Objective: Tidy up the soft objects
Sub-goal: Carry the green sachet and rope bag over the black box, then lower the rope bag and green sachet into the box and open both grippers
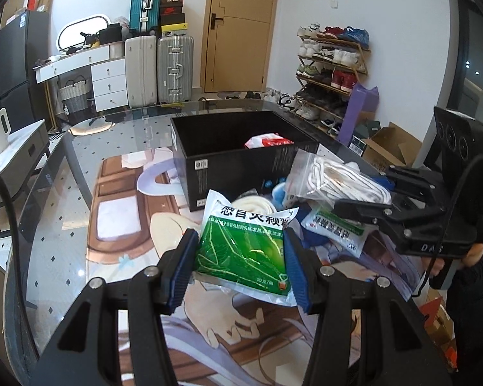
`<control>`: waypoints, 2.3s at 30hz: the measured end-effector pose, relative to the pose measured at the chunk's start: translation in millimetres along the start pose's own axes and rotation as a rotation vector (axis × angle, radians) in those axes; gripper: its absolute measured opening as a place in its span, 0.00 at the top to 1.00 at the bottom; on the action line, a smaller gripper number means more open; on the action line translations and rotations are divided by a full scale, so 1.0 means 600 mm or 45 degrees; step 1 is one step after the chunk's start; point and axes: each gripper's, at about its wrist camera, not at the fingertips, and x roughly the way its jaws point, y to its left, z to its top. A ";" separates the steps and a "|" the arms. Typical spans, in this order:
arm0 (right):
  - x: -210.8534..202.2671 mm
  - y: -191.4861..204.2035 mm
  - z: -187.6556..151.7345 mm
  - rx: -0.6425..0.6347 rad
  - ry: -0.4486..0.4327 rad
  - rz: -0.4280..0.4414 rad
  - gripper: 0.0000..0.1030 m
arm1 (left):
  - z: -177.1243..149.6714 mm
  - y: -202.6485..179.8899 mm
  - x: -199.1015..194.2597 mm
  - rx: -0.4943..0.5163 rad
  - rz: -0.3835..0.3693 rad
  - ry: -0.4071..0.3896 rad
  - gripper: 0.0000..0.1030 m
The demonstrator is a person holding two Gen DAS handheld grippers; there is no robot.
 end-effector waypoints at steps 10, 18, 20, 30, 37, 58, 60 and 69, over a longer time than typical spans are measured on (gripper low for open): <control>-0.015 -0.009 0.013 0.062 -0.006 -0.055 0.56 | 0.029 0.012 0.003 -0.003 -0.011 -0.046 0.50; -0.035 -0.011 0.034 0.083 -0.051 -0.045 0.56 | 0.056 0.019 0.005 0.002 -0.034 -0.083 0.50; -0.036 -0.009 0.040 0.077 -0.051 -0.053 0.56 | 0.061 0.020 0.006 0.002 -0.037 -0.087 0.50; -0.051 -0.025 0.076 0.120 -0.092 -0.054 0.56 | 0.093 0.031 0.019 0.011 -0.045 -0.109 0.50; -0.049 -0.030 0.104 0.091 -0.075 -0.086 0.56 | 0.112 0.036 0.035 0.018 -0.052 -0.106 0.50; 0.051 -0.057 0.166 -0.043 0.238 -0.114 0.56 | 0.167 0.031 0.113 0.083 -0.008 -0.031 0.50; 0.062 -0.062 0.171 -0.054 0.262 -0.112 0.56 | 0.170 0.031 0.122 0.084 -0.001 -0.023 0.50; 0.101 -0.068 0.182 -0.151 0.360 -0.122 0.56 | 0.174 0.036 0.154 0.084 0.016 0.029 0.50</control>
